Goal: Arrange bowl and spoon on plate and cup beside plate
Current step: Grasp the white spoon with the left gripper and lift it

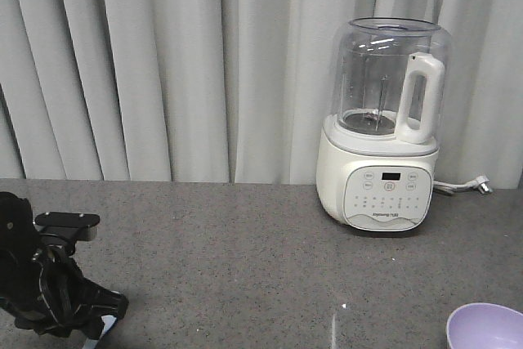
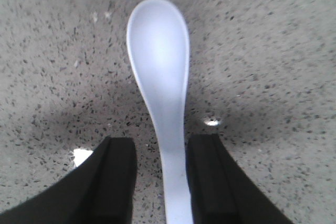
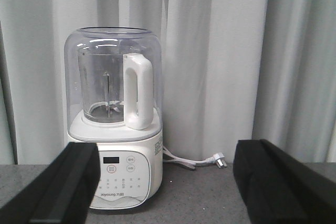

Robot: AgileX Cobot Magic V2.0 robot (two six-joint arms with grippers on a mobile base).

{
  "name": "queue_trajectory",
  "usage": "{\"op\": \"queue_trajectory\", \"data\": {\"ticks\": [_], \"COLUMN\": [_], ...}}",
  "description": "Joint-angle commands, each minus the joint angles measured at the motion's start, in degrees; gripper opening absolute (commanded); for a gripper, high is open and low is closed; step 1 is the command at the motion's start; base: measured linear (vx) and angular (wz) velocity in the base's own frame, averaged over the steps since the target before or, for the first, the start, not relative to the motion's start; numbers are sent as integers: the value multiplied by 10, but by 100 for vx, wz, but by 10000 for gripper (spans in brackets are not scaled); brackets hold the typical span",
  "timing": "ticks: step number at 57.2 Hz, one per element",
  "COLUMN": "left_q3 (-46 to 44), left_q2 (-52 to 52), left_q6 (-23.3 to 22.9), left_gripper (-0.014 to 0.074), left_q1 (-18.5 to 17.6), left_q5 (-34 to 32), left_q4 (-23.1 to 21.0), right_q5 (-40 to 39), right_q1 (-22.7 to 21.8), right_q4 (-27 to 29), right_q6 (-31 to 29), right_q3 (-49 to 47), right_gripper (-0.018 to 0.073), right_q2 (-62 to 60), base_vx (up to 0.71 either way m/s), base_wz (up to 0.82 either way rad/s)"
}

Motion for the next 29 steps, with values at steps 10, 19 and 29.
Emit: {"op": "queue_trajectory", "data": {"ticks": [10, 19, 29], "left_q3": [-19, -19, -19], "left_q2": [-16, -16, -16], "left_q6": [-6, -7, -9], "left_gripper": [362, 366, 414], "left_q1": [-22, -21, -21], "left_q5": [-28, -25, -23], "left_q4": [0, 10, 16], "right_q5": [-47, -47, -47], "right_q1": [7, 9, 9], "right_q4": [-2, -2, -2], "right_q6": [-3, -4, -4], "right_q3": [-18, -18, -18], "right_gripper": [567, 567, 567], "right_q2": [1, 1, 1], "base_vx": [0, 0, 0], "base_wz": [0, 0, 0]}}
